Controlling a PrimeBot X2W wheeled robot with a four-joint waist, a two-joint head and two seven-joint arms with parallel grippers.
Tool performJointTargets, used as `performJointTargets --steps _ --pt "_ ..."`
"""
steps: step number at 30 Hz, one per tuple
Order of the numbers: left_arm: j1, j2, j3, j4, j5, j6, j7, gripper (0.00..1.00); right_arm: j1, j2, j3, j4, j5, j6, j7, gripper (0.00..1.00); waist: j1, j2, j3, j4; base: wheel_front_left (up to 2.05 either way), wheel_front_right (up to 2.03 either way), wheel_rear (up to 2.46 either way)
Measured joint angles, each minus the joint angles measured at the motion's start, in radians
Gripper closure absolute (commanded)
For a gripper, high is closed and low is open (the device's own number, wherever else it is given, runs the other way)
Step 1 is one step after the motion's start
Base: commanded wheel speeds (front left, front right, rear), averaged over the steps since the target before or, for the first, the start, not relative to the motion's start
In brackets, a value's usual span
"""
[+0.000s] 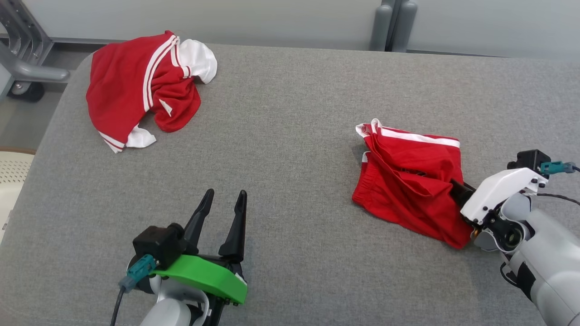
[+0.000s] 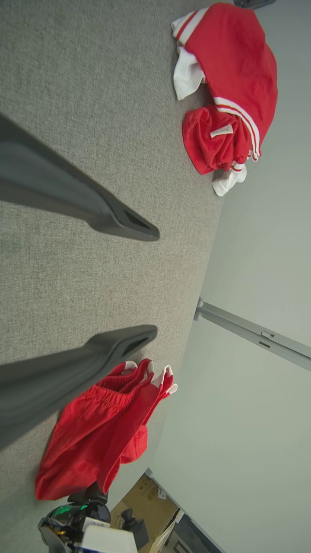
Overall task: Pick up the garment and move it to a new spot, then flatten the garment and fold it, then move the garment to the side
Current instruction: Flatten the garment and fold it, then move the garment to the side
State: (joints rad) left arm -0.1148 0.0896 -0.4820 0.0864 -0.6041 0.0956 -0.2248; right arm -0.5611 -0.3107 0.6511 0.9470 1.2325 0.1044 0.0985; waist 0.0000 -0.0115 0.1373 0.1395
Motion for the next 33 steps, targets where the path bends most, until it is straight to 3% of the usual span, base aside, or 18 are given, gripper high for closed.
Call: performJointTargets --steps 10,11,12,13,15,22,33 --pt "0.0 0.007 -0.001 -0.004 0.002 0.0 0.009 0.0 -0.005 0.0 -0.001 0.022 0.01 0.001 0.01 0.0 0.0 0.0 0.009 0.002 0.0 0.0 0.0" --pt "0.0 0.009 -0.001 -0.005 0.002 0.0 0.009 0.0 -0.005 0.0 -0.001 0.022 0.01 0.004 0.014 0.06 0.0 0.0 0.01 0.003 0.0 0.0 0.0" --pt "0.0 0.012 -0.001 -0.005 0.002 0.0 0.01 0.0 -0.007 0.001 -0.001 0.021 0.011 0.01 0.017 0.41 0.0 0.0 0.011 0.003 0.0 0.0 0.0" --pt "0.0 0.015 0.0 -0.006 0.002 0.0 0.014 0.0 -0.009 0.003 0.0 0.019 0.011 0.01 0.018 0.56 0.0 0.0 0.014 0.003 0.0 0.0 0.0" --pt "-0.001 0.015 0.0 -0.007 0.002 0.0 0.014 0.0 -0.011 0.006 0.0 0.016 0.011 0.01 0.016 1.0 0.0 0.0 0.016 0.003 0.0 0.0 0.0" --pt "-0.002 0.016 0.022 -0.007 0.002 0.001 0.014 0.0 -0.032 -0.001 0.028 0.0 -0.016 0.012 -0.011 1.0 0.0 0.0 0.016 -0.004 0.0 0.0 0.0" --pt "0.0 0.015 0.038 -0.004 0.0 0.001 0.007 0.0 -0.116 -0.093 0.078 -0.072 -0.098 0.019 -0.041 1.0 0.0 0.0 -0.013 -0.06 0.0 0.0 0.0"
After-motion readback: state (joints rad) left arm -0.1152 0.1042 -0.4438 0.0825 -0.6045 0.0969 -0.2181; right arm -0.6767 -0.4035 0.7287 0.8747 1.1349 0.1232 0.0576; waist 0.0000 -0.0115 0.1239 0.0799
